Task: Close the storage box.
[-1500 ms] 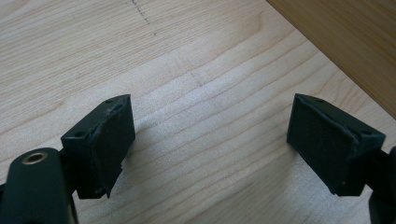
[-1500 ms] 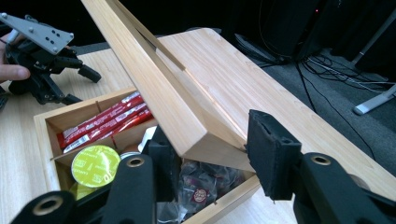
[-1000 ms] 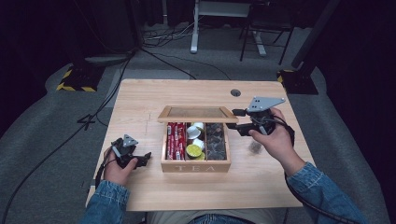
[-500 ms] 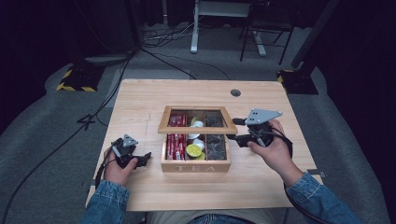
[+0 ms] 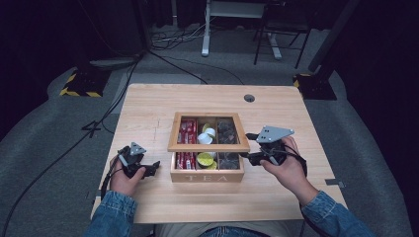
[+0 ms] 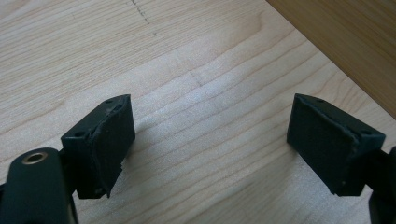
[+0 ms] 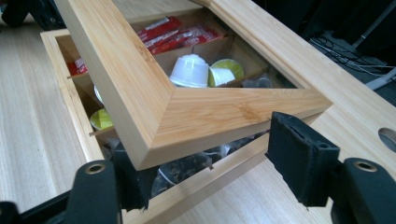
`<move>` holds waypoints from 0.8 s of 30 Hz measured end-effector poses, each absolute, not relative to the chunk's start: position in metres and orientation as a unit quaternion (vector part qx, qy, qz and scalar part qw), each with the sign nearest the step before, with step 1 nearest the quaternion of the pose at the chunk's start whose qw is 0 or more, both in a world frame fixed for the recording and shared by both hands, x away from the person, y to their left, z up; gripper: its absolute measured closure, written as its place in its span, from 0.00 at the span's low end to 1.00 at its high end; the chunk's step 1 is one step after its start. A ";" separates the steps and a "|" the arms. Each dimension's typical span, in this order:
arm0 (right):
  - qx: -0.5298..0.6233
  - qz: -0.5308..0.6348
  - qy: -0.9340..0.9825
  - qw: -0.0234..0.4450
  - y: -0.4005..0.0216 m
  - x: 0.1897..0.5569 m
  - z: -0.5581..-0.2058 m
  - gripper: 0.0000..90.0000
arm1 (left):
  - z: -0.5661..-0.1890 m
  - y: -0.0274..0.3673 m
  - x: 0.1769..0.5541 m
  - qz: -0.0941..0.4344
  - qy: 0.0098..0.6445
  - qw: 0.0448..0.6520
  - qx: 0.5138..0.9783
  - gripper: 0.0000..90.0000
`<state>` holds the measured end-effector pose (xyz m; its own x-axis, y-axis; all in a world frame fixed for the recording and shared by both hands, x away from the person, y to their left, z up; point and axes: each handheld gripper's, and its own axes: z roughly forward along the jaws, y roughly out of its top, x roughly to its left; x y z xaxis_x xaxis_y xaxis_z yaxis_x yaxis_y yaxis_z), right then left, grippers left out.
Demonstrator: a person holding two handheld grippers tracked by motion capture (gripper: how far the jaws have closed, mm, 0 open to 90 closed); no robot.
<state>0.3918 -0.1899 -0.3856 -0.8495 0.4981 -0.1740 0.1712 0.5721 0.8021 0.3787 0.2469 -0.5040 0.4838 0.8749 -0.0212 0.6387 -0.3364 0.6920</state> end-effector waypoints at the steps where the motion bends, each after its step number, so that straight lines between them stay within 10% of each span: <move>1: 0.193 0.417 0.866 0.195 -0.190 0.390 -0.389 0.38 | -0.504 0.247 0.379 0.181 0.475 0.326 0.797 0.17; 24: 0.189 0.393 0.879 0.195 -0.189 0.381 -0.410 0.39 | -0.504 0.247 0.379 0.181 0.474 0.326 0.797 0.17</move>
<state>0.3807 -0.1888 -0.4104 -0.8528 0.4847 -0.1943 0.1787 0.6205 0.7635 0.3787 0.2469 -0.5040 0.4842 0.8747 -0.0208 0.6384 -0.3369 0.6920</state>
